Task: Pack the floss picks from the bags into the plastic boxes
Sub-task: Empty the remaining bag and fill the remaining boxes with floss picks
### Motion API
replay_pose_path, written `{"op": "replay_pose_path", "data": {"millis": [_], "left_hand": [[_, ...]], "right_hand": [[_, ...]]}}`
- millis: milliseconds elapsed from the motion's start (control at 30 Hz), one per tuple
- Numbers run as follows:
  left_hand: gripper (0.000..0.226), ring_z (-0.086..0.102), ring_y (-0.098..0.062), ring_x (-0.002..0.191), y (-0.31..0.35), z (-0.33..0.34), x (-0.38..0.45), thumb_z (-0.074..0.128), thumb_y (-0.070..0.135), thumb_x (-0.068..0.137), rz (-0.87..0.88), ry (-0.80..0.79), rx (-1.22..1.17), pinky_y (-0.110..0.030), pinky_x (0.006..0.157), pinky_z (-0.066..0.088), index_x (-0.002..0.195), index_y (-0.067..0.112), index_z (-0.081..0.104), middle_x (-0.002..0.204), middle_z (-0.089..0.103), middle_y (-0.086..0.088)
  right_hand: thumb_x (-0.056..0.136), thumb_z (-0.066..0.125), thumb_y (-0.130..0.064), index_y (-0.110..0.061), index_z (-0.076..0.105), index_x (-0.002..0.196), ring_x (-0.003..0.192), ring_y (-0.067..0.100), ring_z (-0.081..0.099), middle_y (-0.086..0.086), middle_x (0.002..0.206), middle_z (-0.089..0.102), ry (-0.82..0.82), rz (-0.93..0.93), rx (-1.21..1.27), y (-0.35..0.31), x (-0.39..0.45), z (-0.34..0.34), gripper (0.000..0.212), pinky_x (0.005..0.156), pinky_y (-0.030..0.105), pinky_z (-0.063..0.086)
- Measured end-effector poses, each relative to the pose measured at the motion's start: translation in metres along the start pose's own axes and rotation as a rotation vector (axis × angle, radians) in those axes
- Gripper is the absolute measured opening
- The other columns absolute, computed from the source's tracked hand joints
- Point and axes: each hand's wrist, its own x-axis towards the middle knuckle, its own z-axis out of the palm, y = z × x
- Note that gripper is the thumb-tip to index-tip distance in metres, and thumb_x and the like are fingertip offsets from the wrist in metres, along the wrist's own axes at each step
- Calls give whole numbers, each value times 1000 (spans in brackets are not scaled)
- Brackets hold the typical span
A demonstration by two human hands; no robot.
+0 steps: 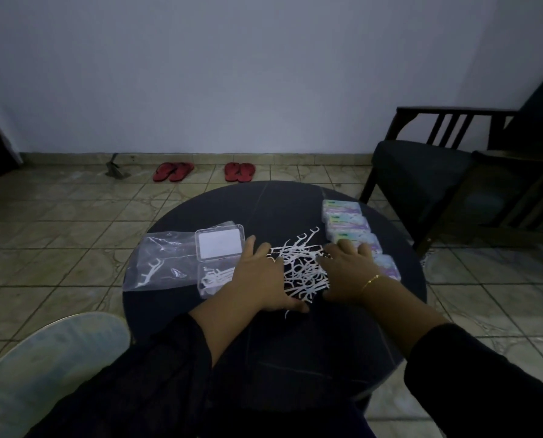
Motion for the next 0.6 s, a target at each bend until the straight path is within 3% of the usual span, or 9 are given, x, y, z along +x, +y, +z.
{"op": "replay_pose_path", "data": {"millis": [133,267,433,600], "left_hand": [[69,28,-21,132,7,-7,5,44,77,77,14,16,-56,-50,110,-6,124,27,55,125,57,4],[45,35,-18,124,8,-6,7,49,58,87,-4,53,-38,-48,108,6,111,24,66,111,61,2],[31,39,-15,117,7,0,8,49,45,92,2,123,-85,-42,98,12,109,29,68,101,64,5],[32,37,-15,118,8,4,4,47,45,92,-15,172,-85,-39,90,10,111,29,67,110,60,10]], "right_hand": [[84,53,-49,-22,33,143,141,26,12,4,153,21,61,-24,-20,-5,8,7,67,108,49,15],[89,49,-40,-22,56,126,133,24,21,2,141,37,85,-27,-46,-6,16,12,42,104,48,20],[93,46,-32,-22,63,112,127,22,29,-1,130,48,189,-41,-16,-3,15,16,27,100,44,24],[95,43,-31,-22,63,113,127,21,30,-3,129,49,249,-63,-5,-1,11,16,28,100,41,25]]}}
